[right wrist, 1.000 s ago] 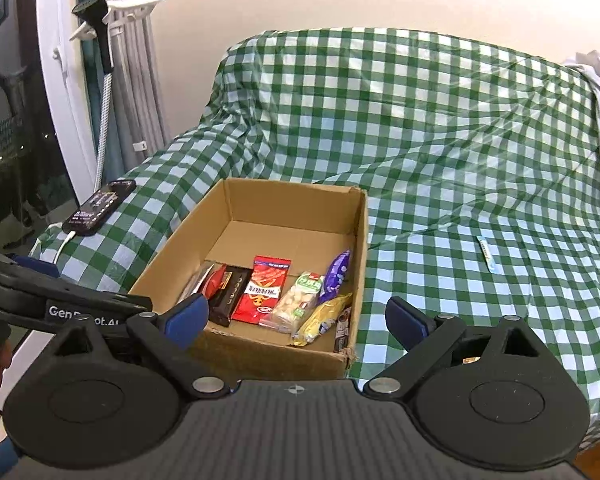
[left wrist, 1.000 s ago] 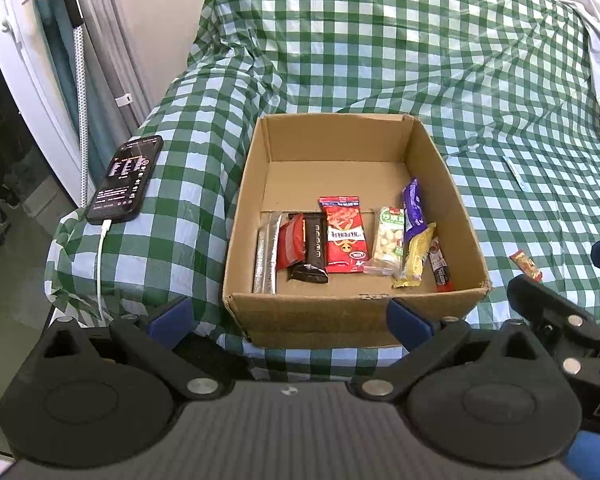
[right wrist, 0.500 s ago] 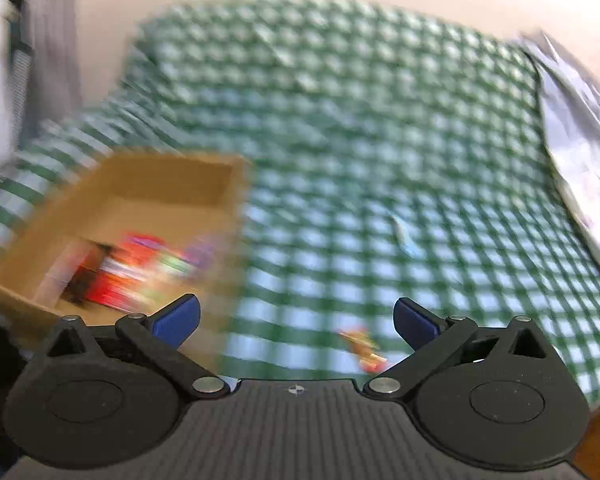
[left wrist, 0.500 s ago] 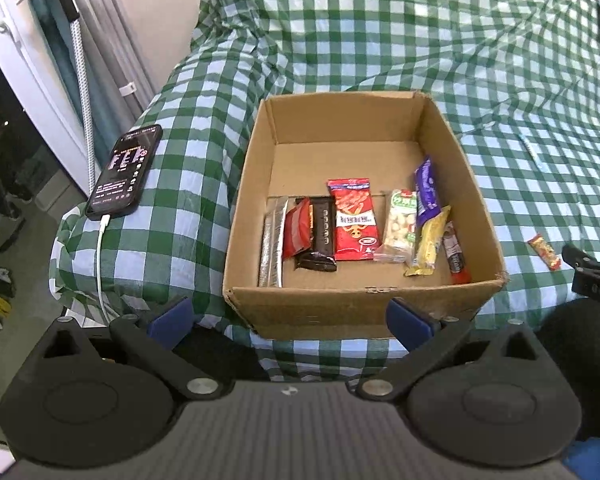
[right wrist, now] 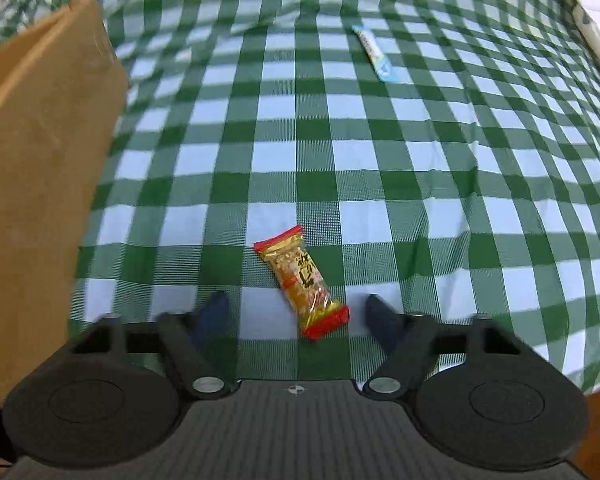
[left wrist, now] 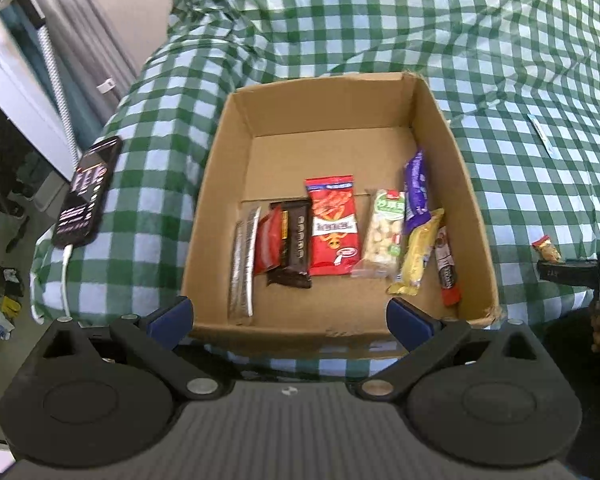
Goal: Organize snacks
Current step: 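Grasp the red-gold candy with right tool while left tool grasps light-blue stick pack, then carry the candy and blue stick pack over the box with both tools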
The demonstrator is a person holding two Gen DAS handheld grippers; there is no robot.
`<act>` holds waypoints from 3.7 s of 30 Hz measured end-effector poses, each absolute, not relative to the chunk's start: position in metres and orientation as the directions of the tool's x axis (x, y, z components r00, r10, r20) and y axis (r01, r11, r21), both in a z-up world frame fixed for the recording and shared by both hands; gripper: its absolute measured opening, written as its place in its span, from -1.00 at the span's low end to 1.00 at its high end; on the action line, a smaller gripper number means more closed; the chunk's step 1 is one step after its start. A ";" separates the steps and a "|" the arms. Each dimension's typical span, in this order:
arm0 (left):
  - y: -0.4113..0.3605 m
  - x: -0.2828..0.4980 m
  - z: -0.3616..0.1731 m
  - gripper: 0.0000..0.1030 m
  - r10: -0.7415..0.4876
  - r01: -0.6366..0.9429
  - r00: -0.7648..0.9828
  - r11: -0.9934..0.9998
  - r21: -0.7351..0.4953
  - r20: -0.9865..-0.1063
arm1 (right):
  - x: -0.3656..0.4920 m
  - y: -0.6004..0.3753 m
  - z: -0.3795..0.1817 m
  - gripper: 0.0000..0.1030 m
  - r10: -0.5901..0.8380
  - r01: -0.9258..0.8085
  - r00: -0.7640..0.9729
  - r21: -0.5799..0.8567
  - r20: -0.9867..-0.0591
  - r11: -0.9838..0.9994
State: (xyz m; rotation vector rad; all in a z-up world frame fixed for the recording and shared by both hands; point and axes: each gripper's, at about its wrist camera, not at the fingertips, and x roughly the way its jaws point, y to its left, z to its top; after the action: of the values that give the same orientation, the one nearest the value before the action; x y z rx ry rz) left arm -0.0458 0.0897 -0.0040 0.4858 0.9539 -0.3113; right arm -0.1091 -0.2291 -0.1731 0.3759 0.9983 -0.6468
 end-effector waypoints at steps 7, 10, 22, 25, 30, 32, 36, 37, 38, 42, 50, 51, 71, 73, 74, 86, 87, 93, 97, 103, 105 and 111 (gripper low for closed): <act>0.048 -0.033 -0.011 1.00 -0.058 0.502 0.526 0.826 0.255 -0.848 | -0.108 -0.241 -0.163 -0.61 -0.390 0.673 0.376 -0.041 -0.841 0.739; 0.017 -0.028 -0.010 1.00 -0.086 0.536 0.528 0.805 0.253 -0.845 | -0.129 -0.260 -0.150 -0.61 -0.421 0.729 0.392 -0.004 -0.818 0.685; -0.191 -0.003 -0.056 1.00 -0.266 0.720 0.442 0.675 0.161 -0.857 | -0.225 -0.343 -0.144 -0.61 -0.523 0.876 0.362 0.090 -0.771 0.473; -0.258 0.014 -0.086 0.99 -0.238 0.731 0.390 0.667 0.142 -0.890 | -0.239 -0.358 -0.151 -0.61 -0.516 0.888 0.353 0.105 -0.780 0.448; -0.348 0.047 -0.133 0.99 -0.240 0.702 0.310 0.710 0.051 -0.920 | -0.245 -0.383 -0.164 -0.61 -0.505 0.893 0.360 0.134 -0.784 0.429; -0.375 0.057 -0.151 0.99 -0.238 0.709 0.237 0.705 0.000 -0.942 | -0.245 -0.395 -0.166 -0.61 -0.502 0.893 0.367 0.144 -0.783 0.427; -0.422 0.071 -0.188 0.93 -0.187 0.708 0.220 0.705 0.025 -0.957 | -0.239 -0.414 -0.170 -0.61 -0.518 0.895 0.365 0.138 -0.774 0.424; -0.428 0.075 -0.197 0.79 -0.175 0.704 0.210 0.710 0.025 -0.962 | -0.238 -0.419 -0.171 -0.61 -0.519 0.895 0.365 0.138 -0.773 0.423; -0.432 0.079 -0.204 0.42 -0.167 0.701 0.188 0.713 0.013 -0.968 | -0.238 -0.423 -0.172 -0.61 -0.519 0.896 0.365 0.141 -0.773 0.420; -0.429 0.079 -0.209 -0.09 -0.175 0.680 0.221 0.733 0.023 -0.959 | -0.238 -0.427 -0.175 -0.60 -0.524 0.897 0.369 0.146 -0.768 0.418; -0.365 0.050 -0.171 -0.75 -0.269 0.744 0.256 0.668 0.011 -0.928 | -0.239 -0.416 -0.163 -0.63 -0.527 0.895 0.394 0.183 -0.753 0.408; -0.348 0.042 -0.161 -0.75 -0.287 0.752 0.251 0.659 0.000 -0.924 | -0.239 -0.410 -0.157 -0.63 -0.530 0.894 0.400 0.192 -0.748 0.404; 0.033 -0.083 -0.015 -0.75 -0.339 0.698 0.419 0.713 0.060 -0.842 | -0.216 -0.146 -0.033 -0.63 -0.295 0.583 0.709 0.299 -0.640 0.755; 0.063 -0.086 -0.010 -0.75 -0.329 0.676 0.448 0.733 0.075 -0.831 | -0.207 -0.115 -0.031 -0.63 -0.255 0.534 0.726 0.290 -0.639 0.794; 0.077 -0.089 -0.008 -0.75 -0.325 0.663 0.461 0.745 0.077 -0.826 | -0.203 -0.100 -0.030 -0.63 -0.238 0.511 0.733 0.286 -0.637 0.810; 0.168 -0.102 0.006 -0.75 -0.316 0.565 0.523 0.824 0.044 -0.791 | -0.191 -0.005 -0.008 -0.63 -0.219 0.387 0.752 0.147 -0.622 0.910; 0.173 -0.102 0.007 -0.75 -0.316 0.561 0.523 0.827 0.040 -0.791 | -0.191 -0.001 -0.006 -0.63 -0.224 0.386 0.750 0.137 -0.622 0.912; 0.177 -0.100 0.006 -0.75 -0.304 0.546 0.537 0.836 0.049 -0.787 | -0.192 0.015 -0.003 -0.63 -0.236 0.372 0.744 0.094 -0.625 0.924; 0.177 -0.098 0.004 -0.75 -0.298 0.543 0.535 0.838 0.052 -0.790 | -0.187 0.019 -0.004 -0.63 -0.242 0.366 0.738 0.074 -0.630 0.928; 0.175 -0.093 -0.001 -0.75 -0.292 0.545 0.530 0.837 0.056 -0.796 | -0.182 0.019 -0.008 -0.63 -0.242 0.366 0.723 0.062 -0.648 0.928; 0.175 -0.090 -0.003 -0.74 -0.287 0.543 0.527 0.838 0.057 -0.800 | -0.179 0.018 -0.009 -0.63 -0.242 0.368 0.718 0.061 -0.652 0.928; 0.173 -0.076 -0.007 -0.74 -0.274 0.533 0.518 0.845 0.055 -0.810 | -0.166 0.010 -0.006 -0.63 -0.252 0.374 0.720 0.055 -0.646 0.926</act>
State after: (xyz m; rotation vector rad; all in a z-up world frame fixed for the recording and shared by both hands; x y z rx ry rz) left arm -0.0763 0.1728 -0.0070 0.3152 0.9050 -0.4933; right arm -0.1660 0.0098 -0.0056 0.1870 0.6839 -0.3483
